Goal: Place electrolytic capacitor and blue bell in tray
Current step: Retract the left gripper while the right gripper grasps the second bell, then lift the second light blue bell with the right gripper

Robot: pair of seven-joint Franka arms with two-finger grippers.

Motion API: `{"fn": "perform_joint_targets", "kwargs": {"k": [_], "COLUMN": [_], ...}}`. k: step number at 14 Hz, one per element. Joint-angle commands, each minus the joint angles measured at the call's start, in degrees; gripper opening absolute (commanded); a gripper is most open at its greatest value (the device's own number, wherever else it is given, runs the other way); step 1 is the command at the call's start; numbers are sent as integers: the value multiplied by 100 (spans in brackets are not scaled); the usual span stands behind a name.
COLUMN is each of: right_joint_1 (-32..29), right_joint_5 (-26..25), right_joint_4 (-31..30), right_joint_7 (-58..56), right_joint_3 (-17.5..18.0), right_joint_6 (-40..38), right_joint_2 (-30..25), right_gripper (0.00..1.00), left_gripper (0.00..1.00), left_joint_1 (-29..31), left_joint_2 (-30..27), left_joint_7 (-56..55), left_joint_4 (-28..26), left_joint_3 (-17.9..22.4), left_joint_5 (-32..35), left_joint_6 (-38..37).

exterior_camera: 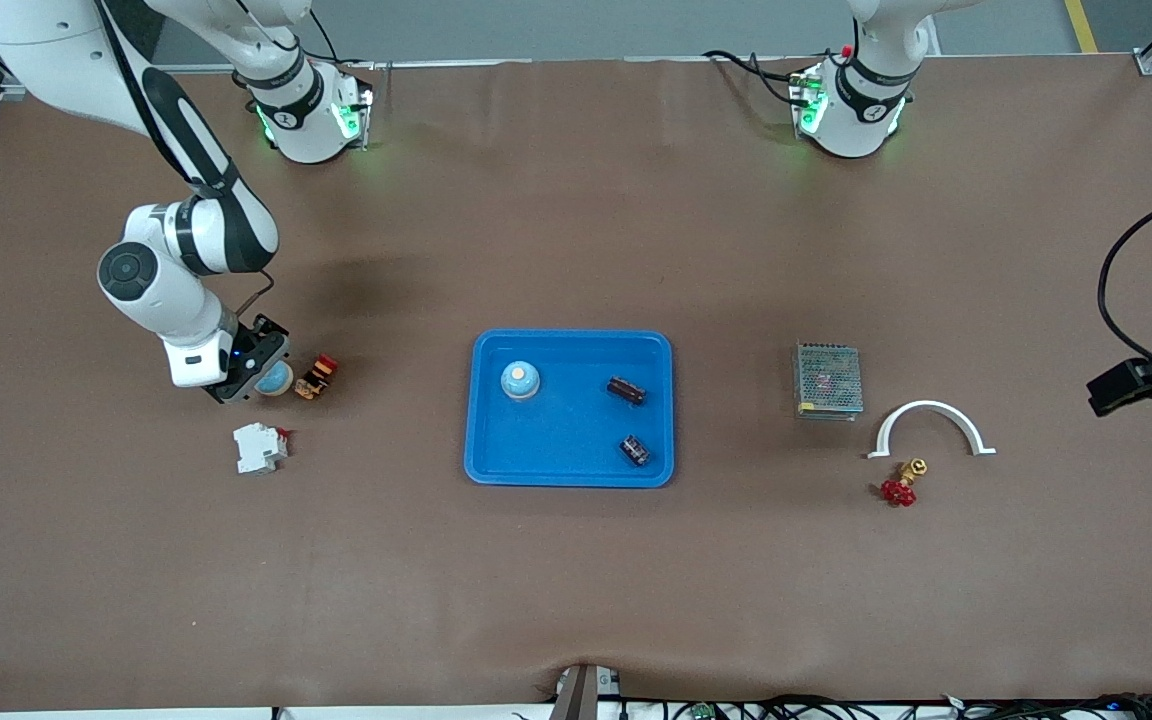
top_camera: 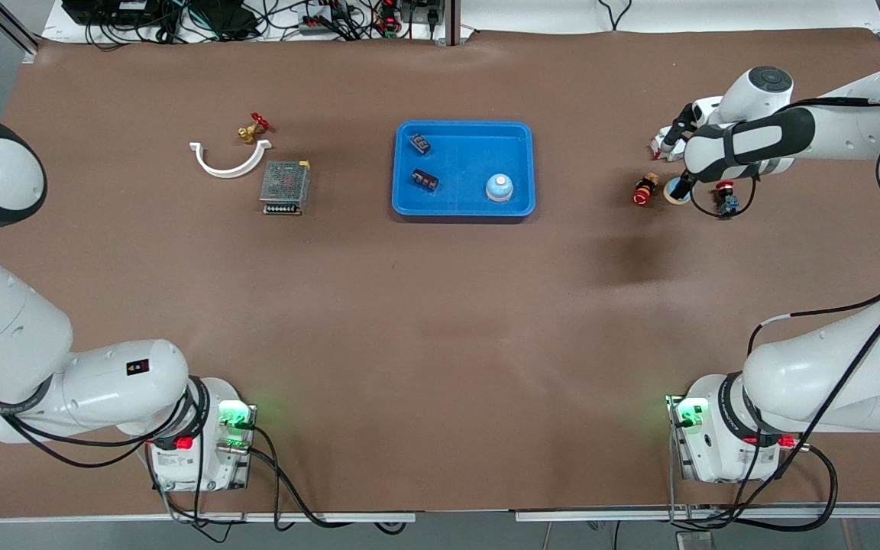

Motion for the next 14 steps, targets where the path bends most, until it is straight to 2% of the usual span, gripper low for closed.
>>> {"fn": "perform_joint_targets", "kwargs": {"k": [1,6,8,10,14], "right_joint_1": [-115,-106,-106,-106,-115], "right_joint_5": [44,44,44,44,44], "right_joint_4": [-67,-67,-67,-67,-59], "right_joint_7": [-128,-128,-128,-128,-128], "right_joint_3": [86,86,86,86,86], "right_joint_6": [138,366,366,366,366], "right_joint_2": [86,288,297,306,306], "right_gripper": [100,100,100,100,100], "left_gripper": [100,100,100,100,100], "left_joint_1": [60,78,-105,-807,-924], "left_joint_2": [-317,-554,-834,-1282,-1811], "left_joint_7": [212,555,696,696,775], "left_joint_4": [-161,-214,-476,-976,-1549], "left_joint_3": [-4,-13,258,951,1112], "left_joint_5": [-262,-701,-1098,-1142,-1169], "left_joint_6": [-418,-604,-595,-595,-586]}}
